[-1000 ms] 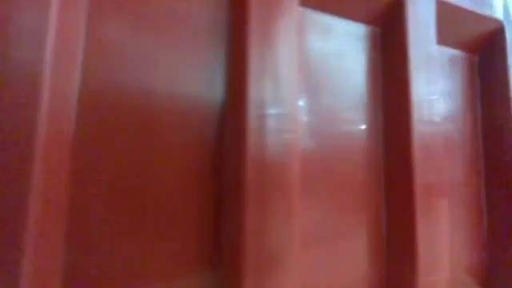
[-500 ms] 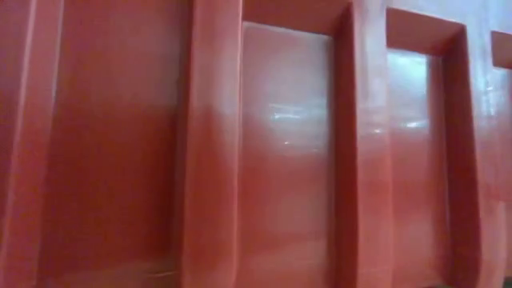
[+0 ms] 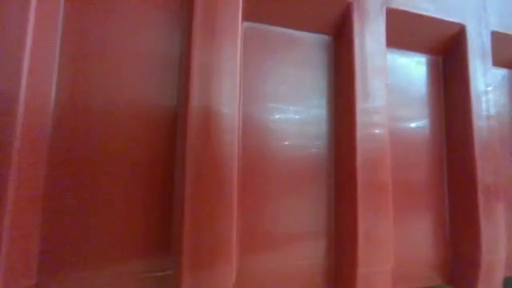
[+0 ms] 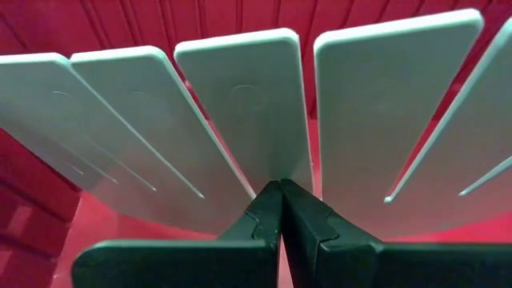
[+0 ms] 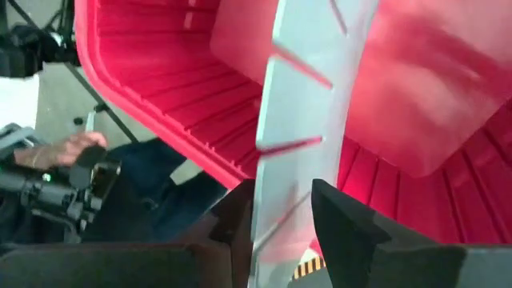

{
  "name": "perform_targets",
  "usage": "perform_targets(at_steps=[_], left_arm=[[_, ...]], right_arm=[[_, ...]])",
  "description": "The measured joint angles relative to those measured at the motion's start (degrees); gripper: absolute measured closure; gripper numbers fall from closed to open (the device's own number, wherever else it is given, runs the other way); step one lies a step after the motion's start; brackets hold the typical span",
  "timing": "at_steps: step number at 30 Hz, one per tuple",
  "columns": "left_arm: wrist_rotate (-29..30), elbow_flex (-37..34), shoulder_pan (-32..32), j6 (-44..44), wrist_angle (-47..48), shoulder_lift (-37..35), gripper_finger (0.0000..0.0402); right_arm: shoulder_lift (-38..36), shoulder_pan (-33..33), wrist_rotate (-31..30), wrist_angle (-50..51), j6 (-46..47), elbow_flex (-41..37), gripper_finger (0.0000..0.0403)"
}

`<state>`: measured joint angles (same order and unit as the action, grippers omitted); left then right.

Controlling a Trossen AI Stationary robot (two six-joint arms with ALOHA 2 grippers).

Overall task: Sort blocks
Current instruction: Assemble the bin divider into the red bin

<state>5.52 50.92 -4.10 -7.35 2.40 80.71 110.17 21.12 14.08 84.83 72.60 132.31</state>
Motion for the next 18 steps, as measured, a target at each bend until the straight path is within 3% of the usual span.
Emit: perform_targets(at_steps=[15,18], left_arm=[[0.9,0.0,0.0,-0.2,-3.9,0.0,0.0401],[1.0,0.0,0.0,-0.5,-4.1,0.0,0.0401]], right_arm=[[3.9,-2.8,-0.6,0.2,-2.0,0.0,0.0289],[4.8,-2.9,-2.1,1.3,-2.9,0.0,0.0311]])
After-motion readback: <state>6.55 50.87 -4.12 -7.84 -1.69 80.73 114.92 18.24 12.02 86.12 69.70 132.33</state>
